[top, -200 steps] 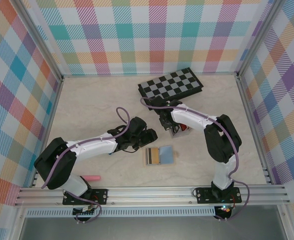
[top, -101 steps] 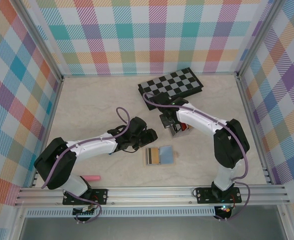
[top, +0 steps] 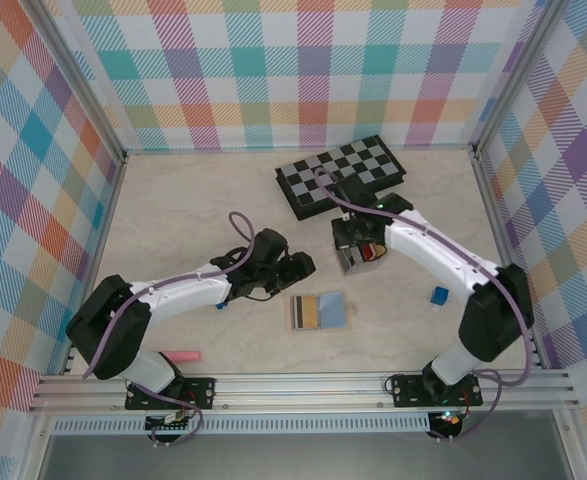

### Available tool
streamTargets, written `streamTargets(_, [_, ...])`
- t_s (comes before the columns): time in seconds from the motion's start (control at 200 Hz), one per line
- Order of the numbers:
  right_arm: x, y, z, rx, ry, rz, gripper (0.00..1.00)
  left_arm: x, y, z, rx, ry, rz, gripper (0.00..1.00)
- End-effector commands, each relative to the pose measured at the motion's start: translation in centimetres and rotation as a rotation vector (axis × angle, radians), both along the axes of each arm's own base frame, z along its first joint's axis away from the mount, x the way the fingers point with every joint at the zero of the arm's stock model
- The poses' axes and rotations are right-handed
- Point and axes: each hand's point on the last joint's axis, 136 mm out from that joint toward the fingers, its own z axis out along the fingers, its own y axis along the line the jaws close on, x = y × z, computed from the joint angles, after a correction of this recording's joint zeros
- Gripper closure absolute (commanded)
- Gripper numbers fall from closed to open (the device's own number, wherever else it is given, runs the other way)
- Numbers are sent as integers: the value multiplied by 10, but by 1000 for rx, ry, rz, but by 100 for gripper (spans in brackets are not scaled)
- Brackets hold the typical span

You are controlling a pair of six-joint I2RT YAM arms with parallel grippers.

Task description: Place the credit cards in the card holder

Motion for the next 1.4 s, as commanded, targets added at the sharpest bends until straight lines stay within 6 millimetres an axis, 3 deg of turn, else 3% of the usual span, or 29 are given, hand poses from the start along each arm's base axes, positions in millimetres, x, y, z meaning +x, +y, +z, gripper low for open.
streamTargets(0.0, [-14,11,20,225,39,-5,100,4,-5,25,-130,-43,-28,26])
streamTargets(0.24, [-38,25,54,694,151,22,100,12,-15,63,-390,-84,-81,25])
streamTargets(0.45, [-53,38,66,907,231,76,99,14,-31,89,-513,-106,-157,29])
streamTargets(0.785, [-58,41,67,964,268,105,98,17,-34,99,-593,-130,-138,54])
streamTargets(1.16, [-55,38,50,956,293,74,98,11,-35,117,-652,-169,-172,75])
streamTargets(1.395, [-52,34,35,943,309,32,96,8,-33,121,-661,-172,-178,100])
